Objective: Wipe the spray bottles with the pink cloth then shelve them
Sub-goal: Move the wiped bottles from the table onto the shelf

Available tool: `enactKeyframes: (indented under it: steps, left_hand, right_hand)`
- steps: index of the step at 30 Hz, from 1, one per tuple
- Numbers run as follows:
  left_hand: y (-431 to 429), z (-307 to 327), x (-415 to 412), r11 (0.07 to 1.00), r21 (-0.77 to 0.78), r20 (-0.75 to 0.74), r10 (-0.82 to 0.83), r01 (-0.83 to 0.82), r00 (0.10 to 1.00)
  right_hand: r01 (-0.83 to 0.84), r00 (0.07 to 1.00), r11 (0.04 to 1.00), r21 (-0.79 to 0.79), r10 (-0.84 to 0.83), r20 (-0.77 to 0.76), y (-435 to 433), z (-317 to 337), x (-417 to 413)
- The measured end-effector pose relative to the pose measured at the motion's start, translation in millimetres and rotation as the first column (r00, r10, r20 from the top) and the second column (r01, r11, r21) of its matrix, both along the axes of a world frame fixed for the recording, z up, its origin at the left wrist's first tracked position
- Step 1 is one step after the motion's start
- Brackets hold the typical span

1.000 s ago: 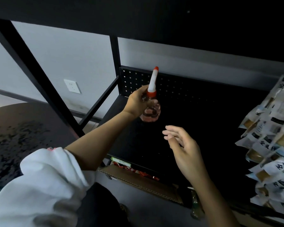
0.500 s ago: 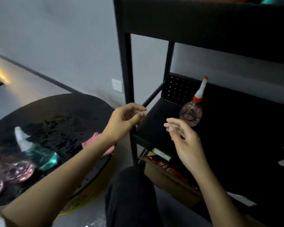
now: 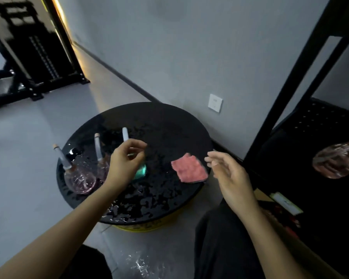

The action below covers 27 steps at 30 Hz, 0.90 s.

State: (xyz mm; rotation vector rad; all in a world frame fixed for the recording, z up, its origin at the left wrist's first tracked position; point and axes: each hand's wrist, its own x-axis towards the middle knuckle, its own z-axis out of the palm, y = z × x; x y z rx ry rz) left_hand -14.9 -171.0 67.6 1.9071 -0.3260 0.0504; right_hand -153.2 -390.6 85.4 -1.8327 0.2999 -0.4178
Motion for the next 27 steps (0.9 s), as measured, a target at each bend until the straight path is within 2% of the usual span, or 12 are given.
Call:
enactKeyframes:
  steps: [4,8,13,16,19,27]
  left_hand:
    - [33,-23,15,0.989,0.040,-0.045,0.143,-0.142,0.989]
    - [44,-43,29,0.980,0.068,-0.118,0.196,-0.189,0.973]
    - [45,-69,55,0.980,0.171,-0.223,0.143,-0.106,0.964]
    - [38,-80,72,0.974,0.221,-0.208,0.094,-0.047,0.974]
    - [30,-84,86,0.977,0.212,-0.160,0.065,-0.030,0.985]
    - [21,-93,94,0.988,0.151,-0.176,0.065,-0.038,0.982]
  right_hand:
    - [-0.056,0.998,0.998,0.018,0.056,-0.034,29,-8,18]
    - [-0.093,0.994,0.996,-0.002,0.092,-0.055,49,-14,33]
    - [-0.105,0.990,0.994,-0.005,0.104,-0.094,62,-30,50]
    - [-0.112,0.986,0.994,0.001,0.112,-0.121,64,-37,54]
    - [-0.118,0.982,0.993,-0.001,0.116,-0.148,64,-40,55]
    - [-0.115,0.977,0.993,0.019,0.116,-0.180,54,-48,56]
